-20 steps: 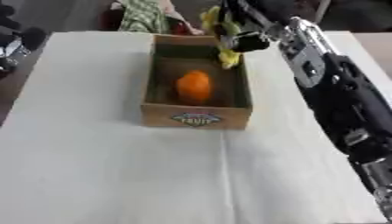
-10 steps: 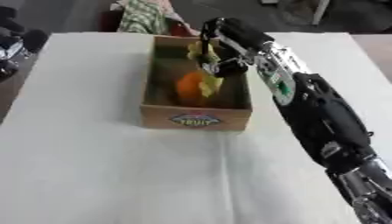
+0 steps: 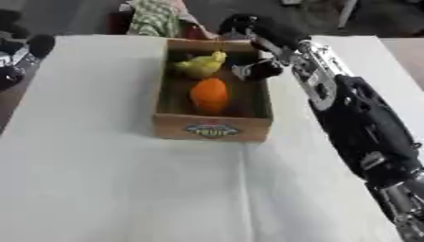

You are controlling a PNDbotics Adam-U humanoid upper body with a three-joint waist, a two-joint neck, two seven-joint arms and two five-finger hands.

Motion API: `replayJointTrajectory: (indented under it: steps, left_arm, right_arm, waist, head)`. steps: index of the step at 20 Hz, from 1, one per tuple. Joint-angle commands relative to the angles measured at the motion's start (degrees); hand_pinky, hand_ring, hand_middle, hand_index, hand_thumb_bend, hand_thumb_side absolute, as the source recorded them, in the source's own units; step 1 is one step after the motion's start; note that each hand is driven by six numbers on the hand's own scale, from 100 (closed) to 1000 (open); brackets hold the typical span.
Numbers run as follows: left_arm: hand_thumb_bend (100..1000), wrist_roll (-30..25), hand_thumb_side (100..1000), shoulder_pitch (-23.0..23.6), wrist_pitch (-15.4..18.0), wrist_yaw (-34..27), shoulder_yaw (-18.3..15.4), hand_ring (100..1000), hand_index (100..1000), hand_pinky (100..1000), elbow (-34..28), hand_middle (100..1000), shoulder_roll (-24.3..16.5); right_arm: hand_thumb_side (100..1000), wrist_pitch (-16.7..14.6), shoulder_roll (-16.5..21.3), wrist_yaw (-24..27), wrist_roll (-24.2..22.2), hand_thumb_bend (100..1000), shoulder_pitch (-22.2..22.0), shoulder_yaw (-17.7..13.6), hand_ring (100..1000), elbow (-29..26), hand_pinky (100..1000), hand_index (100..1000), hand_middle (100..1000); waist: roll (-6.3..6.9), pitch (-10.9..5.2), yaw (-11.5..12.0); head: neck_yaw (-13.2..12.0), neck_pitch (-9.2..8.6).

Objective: Pick up objects on the table and place them in the box.

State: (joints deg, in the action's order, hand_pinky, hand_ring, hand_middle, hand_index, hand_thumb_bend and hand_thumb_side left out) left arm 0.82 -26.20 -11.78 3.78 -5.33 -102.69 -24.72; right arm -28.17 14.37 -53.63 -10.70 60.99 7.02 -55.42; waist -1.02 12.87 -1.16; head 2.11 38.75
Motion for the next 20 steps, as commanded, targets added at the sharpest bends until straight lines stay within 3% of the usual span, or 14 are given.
replayJointTrajectory:
  steps: [1, 5, 11, 14, 20]
  left_arm:
    - [766, 0.78, 463, -0.03, 0.02, 0.16, -1.18, 387, 737, 762, -1.44, 565, -1.72]
    - [766, 1.49, 462, 0.96, -0.09, 0.13, -1.84, 387, 736, 762, -1.77, 565, -1.84]
    - [769, 1.86, 459, 1.52, -0.30, 0.26, -2.28, 385, 736, 763, -1.90, 564, -2.07]
    - [771, 3.19, 458, 3.40, -0.36, 0.59, -3.82, 384, 736, 763, -2.42, 564, -2.62]
    - [773, 3.54, 456, 4.80, -0.53, 0.51, -3.93, 382, 735, 763, -2.65, 563, -2.72]
  right_arm:
    - [219, 0.06, 4.14, 3.48, -0.40, 100, -0.32, -1.14, 972, -4.30, 897, 888, 865]
    - [207, 0.19, 7.73, 7.51, 0.46, 100, -3.20, -1.98, 976, -8.33, 895, 884, 860]
    - [198, 2.17, 10.00, 14.10, -1.39, 100, -4.64, -2.03, 987, -11.08, 901, 877, 849]
    - [198, 3.08, 13.65, 16.98, 0.04, 100, -8.18, -5.01, 990, -12.96, 902, 877, 849]
    - [198, 3.40, 20.12, 22.94, 1.51, 100, -17.72, -7.23, 993, -19.37, 903, 878, 850]
  waist:
    - [0.12, -1.32, -0.21]
    - [-0.05, -1.30, -0.51]
    - [-0.31, -1.13, -0.92]
    - [-0.59, -0.78, -2.04]
    - [-0.59, -0.97, -1.53]
  head:
    - [-0.51, -0.34]
    - [-0.85, -0.57]
    - [-1.50, -0.79]
    - [-2.99, -1.26]
    - [-2.38, -0.94]
